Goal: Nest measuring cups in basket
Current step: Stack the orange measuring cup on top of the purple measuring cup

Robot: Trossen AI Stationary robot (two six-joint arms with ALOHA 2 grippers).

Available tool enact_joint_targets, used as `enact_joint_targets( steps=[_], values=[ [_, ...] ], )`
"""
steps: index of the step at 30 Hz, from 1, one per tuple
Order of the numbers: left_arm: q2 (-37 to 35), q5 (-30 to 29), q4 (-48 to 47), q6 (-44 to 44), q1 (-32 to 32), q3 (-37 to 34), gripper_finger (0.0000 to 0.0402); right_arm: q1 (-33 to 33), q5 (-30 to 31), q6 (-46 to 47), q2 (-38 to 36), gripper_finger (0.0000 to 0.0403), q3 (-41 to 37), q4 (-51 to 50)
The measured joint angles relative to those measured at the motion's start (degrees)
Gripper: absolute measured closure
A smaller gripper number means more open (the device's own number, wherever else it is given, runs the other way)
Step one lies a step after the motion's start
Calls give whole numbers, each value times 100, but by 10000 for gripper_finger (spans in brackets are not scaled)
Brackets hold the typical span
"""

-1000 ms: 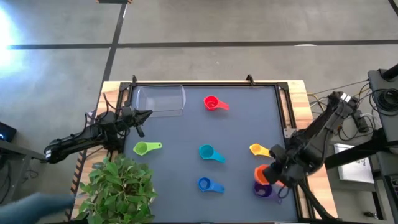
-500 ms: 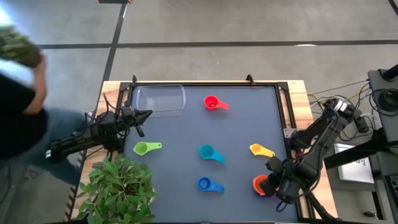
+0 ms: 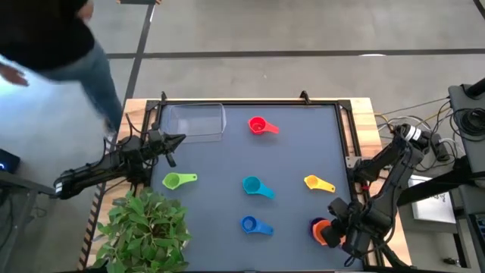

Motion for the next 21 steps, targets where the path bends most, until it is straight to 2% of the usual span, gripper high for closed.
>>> enact_joint_targets(
  steps=[9,21],
  values=[
    [0,0,-1,0,0,0,402,-4,197,-347,0,389,-2,-22],
    [0,0,0,0,1,0,402,-4,203,-426,0,339,-4,-434]
  ],
)
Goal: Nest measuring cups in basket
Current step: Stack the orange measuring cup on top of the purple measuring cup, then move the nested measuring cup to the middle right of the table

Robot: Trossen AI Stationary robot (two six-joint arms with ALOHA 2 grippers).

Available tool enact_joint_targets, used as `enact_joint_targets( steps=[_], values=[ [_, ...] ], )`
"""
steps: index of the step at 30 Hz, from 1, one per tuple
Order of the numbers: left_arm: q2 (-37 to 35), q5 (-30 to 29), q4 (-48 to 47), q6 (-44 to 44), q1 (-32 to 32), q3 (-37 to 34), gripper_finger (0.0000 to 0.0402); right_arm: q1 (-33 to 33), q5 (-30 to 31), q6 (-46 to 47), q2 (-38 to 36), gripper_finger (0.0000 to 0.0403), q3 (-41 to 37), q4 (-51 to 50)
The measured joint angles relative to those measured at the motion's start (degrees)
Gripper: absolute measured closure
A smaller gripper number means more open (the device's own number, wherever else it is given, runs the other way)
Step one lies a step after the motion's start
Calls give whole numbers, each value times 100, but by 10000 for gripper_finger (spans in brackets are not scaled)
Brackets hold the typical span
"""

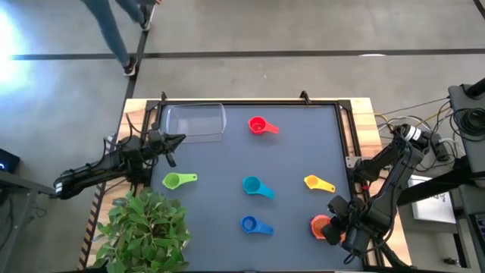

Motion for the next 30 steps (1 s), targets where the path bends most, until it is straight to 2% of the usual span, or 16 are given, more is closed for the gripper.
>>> enact_joint_targets(
  steps=[8,14,25,30],
  values=[
    [0,-1,-1,0,-1,0,402,-2,-131,-214,-2,303,7,23],
    [0,0,0,0,-1,0,402,-2,-201,-761,13,284,254,92],
    [-1,0,-1,0,0,0,402,50,-225,-1454,694,268,743,40],
    [-2,0,-2,0,0,0,402,47,-851,-1706,1041,240,761,58]
  ],
)
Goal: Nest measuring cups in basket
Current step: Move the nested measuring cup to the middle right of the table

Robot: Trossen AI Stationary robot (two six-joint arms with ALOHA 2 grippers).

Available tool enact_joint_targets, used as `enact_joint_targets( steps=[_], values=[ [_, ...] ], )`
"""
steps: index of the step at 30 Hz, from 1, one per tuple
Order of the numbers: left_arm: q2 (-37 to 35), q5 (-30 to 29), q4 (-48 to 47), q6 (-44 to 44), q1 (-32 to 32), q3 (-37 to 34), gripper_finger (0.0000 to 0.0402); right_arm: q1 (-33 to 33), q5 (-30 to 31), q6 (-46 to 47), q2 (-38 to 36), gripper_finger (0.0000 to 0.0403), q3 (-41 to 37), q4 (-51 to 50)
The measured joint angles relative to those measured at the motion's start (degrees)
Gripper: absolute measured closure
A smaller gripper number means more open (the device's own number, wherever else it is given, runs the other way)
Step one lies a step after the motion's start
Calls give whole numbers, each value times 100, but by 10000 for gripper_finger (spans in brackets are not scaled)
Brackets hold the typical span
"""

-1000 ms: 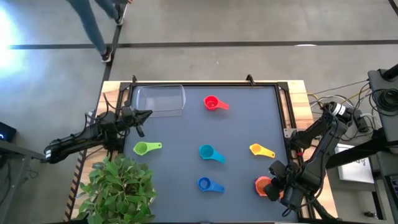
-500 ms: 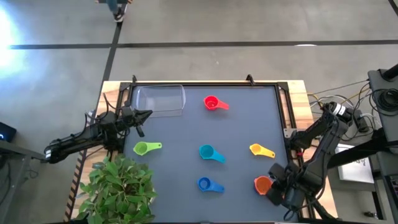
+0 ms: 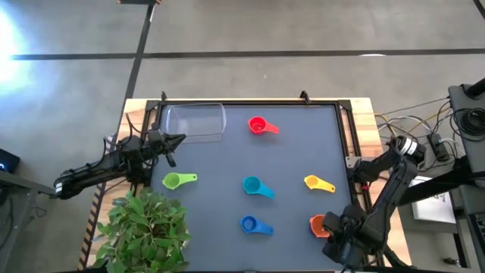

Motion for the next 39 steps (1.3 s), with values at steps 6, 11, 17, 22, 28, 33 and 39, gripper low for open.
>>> enact_joint_targets(
  steps=[6,11,17,22,28,33,39],
  values=[
    [2,0,2,0,-2,0,402,3,-546,-56,256,181,0,7],
    [0,0,2,0,-2,0,402,3,-553,3,325,118,0,-42],
    [0,0,0,0,0,0,402,3,-206,205,340,46,-11,-232],
    [0,-1,1,0,-1,0,402,3,-142,248,340,22,-94,-216],
    [0,-2,0,0,-2,0,402,3,-144,231,340,21,-198,-115],
    [2,0,0,0,0,0,402,3,-142,159,340,21,-381,337],
    [0,0,1,0,0,0,402,3,-98,104,340,21,-494,492]
  ],
)
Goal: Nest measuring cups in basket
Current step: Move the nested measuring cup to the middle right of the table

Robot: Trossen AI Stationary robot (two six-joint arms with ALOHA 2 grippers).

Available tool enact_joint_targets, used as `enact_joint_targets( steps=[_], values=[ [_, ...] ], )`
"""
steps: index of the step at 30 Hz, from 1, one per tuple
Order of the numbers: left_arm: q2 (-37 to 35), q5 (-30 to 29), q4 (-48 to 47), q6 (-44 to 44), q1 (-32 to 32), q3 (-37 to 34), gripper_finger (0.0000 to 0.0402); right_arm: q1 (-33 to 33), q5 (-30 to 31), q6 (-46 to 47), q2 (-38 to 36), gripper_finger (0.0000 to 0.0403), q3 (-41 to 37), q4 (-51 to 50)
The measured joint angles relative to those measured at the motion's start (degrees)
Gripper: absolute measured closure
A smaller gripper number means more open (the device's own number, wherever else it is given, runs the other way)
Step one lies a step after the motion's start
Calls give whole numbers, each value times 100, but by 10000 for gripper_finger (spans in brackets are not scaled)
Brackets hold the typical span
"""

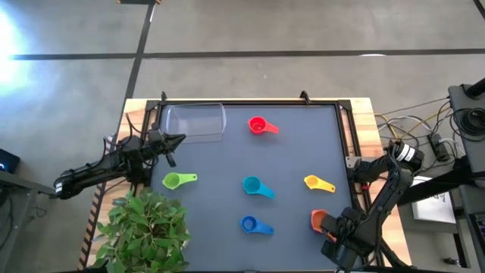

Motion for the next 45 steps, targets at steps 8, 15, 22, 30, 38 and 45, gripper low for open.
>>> enact_joint_targets(
  steps=[8,15,22,30,38,45],
  values=[
    [0,-1,-1,0,-1,0,402,0,123,155,0,21,-40,4],
    [0,-1,1,0,0,0,402,-2,205,524,0,26,-254,265],
    [0,0,1,0,-2,0,402,-2,205,515,0,93,-258,308],
    [1,0,0,0,-2,0,402,-2,153,437,0,209,-258,316],
    [2,0,1,0,-2,0,402,-5,151,299,-2,258,-161,287],
    [0,0,0,0,-1,0,402,-144,460,205,-33,257,-69,257]
  ],
)
